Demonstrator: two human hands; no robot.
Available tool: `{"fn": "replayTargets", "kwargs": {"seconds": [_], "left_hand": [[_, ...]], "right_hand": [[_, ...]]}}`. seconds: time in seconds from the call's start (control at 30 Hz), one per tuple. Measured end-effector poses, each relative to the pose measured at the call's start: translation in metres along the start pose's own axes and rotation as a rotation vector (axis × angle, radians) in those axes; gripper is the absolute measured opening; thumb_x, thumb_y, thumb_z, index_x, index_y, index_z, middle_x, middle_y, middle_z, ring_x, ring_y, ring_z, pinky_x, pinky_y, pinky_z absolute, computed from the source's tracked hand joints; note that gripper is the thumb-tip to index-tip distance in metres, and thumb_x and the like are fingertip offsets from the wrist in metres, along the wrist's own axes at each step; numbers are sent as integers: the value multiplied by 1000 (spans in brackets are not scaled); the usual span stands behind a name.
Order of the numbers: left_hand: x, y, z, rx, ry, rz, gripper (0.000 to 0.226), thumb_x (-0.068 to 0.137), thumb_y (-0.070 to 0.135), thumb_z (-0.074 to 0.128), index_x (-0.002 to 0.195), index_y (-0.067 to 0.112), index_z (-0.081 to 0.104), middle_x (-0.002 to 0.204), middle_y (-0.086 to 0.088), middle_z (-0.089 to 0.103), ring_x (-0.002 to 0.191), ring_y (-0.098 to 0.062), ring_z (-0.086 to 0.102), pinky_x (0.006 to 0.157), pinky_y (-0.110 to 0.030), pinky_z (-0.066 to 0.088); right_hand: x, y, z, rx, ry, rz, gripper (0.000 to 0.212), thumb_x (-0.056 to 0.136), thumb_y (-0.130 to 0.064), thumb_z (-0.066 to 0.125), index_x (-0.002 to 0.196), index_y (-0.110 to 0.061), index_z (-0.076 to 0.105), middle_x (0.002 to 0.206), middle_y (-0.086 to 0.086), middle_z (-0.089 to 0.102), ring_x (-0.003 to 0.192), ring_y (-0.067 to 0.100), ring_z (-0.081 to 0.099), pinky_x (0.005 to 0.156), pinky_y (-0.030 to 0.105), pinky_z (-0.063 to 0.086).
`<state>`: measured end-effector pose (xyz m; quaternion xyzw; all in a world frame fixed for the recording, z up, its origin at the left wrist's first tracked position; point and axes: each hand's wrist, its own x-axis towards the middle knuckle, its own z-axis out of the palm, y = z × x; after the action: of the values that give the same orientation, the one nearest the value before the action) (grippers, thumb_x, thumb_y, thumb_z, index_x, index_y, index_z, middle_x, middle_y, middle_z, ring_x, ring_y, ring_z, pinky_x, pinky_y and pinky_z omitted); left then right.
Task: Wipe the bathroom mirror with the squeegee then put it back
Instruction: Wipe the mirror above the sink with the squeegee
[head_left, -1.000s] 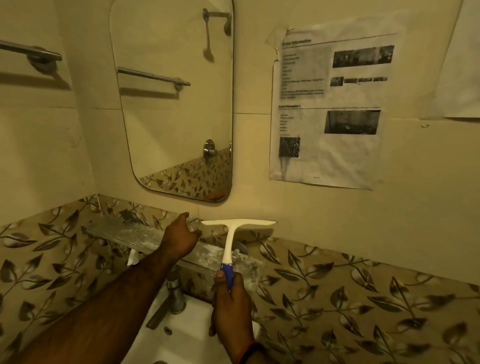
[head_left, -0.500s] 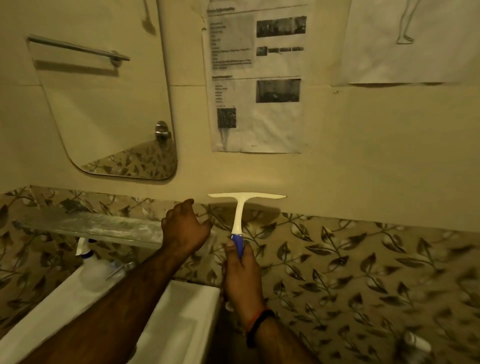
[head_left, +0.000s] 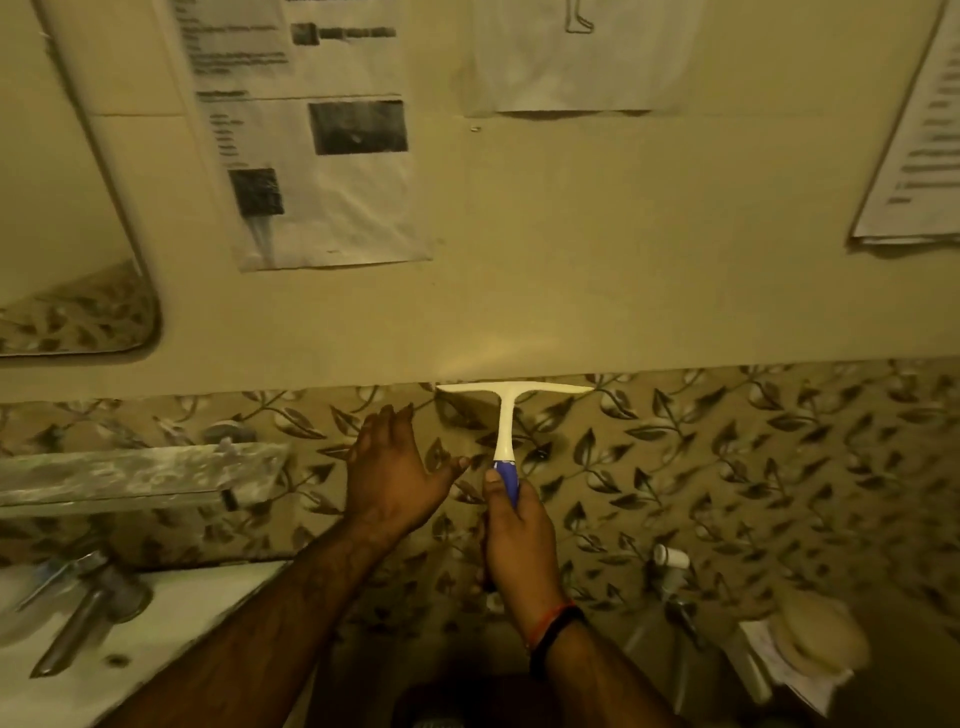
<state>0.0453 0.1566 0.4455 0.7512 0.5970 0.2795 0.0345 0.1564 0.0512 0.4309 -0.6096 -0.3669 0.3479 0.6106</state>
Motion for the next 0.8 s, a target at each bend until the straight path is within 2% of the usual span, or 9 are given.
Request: {"fn": "replayTargets", "kwargs": {"seconds": [0.1, 0.2, 0.5, 0.7, 0.8], "left_hand": [[-4, 13, 14, 3, -18, 18, 104, 71, 81, 49, 150, 17, 28, 160, -10, 22, 147, -29, 18, 118, -44, 22], [-9, 21, 26, 19, -38, 21, 104, 70, 82, 47, 150, 18, 28, 161, -12, 17, 148, -30, 14, 117, -46, 21], [-23, 24, 53, 65, -126, 3, 107, 71, 82, 49, 153, 18, 22, 162, -11, 13, 149, -31, 10, 119, -45, 16], [-34, 15, 69, 56, -159, 14, 107, 74, 79, 51, 154, 18, 16, 163, -10, 10, 150, -32, 8, 119, -45, 16], [-48, 6, 78, 78, -192, -4, 106, 73, 78, 53, 153, 16, 21, 163, -12, 9, 150, -31, 7, 120, -47, 16]], "right_hand": [[2, 4, -21, 11, 1, 45, 34, 91, -54, 47, 95, -22, 57, 60, 3, 53, 43, 17, 51, 40, 25, 45], [5, 11, -35, 8, 5, 86, 34, 92, -53, 47, 100, -21, 54, 63, 6, 55, 41, 17, 52, 40, 25, 45], [15, 41, -47, 16, 28, 146, 33, 91, -55, 49, 92, -23, 54, 57, 4, 52, 41, 19, 50, 43, 28, 46], [18, 66, -51, 5, 53, 163, 26, 90, -55, 49, 91, -29, 54, 62, 5, 53, 47, 19, 51, 46, 30, 48], [10, 80, -52, -14, 67, 188, 28, 89, -56, 51, 88, -29, 55, 63, 4, 54, 48, 20, 53, 46, 31, 50]]}}
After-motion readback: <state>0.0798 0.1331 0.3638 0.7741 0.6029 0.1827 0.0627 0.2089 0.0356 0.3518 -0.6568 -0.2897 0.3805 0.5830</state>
